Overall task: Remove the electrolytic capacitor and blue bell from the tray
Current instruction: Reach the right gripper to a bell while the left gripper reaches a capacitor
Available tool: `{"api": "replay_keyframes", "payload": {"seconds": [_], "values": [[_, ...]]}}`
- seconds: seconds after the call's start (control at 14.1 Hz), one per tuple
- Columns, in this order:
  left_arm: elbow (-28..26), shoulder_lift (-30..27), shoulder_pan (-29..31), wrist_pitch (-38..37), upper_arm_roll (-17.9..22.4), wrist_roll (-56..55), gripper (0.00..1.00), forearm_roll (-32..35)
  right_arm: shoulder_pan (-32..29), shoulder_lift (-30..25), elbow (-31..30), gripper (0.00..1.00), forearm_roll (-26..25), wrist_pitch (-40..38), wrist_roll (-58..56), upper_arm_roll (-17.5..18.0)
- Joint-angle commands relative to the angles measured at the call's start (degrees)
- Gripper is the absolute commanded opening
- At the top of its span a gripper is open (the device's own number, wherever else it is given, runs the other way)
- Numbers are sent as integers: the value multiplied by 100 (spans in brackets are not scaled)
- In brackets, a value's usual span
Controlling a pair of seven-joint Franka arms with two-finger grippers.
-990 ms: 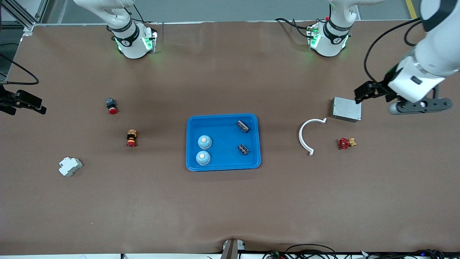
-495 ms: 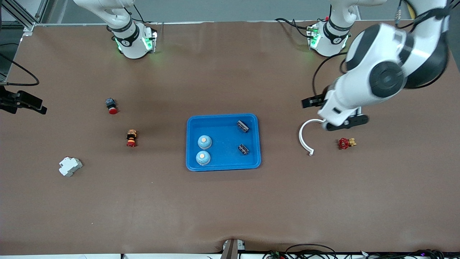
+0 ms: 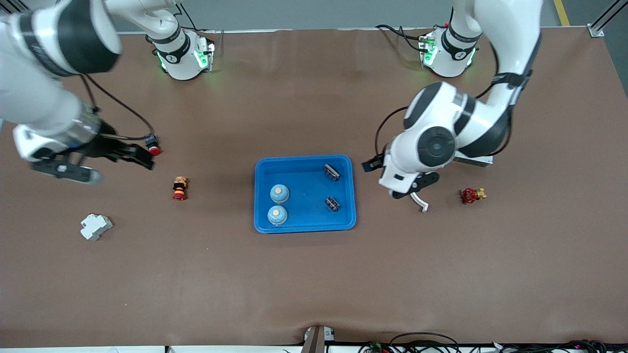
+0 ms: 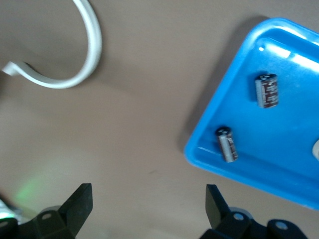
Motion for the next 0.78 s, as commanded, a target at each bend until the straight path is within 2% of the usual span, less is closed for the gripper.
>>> {"api": "replay_keyframes", "payload": {"seconds": [0.0,0.21,0.35,0.57,0.71], "values": [[143,305,-208,521,29,-560,100,-50,497,254,-423,100,52,574,748,-60],[152,657,-490,1312,81,-1474,100,-33,1244,790,-889,100,43,1750,1820,-69],[152,833,-595,1656,99,-1827,100,2,1648,1281,-881,100,35,2332,2409,-69],[178,1052,-744,1990,90,-2450,100,397,2054,1897,-837,100,26,3009,2903,-69],[415,1342,-929,2158,99,-2767,100,573,2159,2214,-750,100,35,3230,3088,-69]]}}
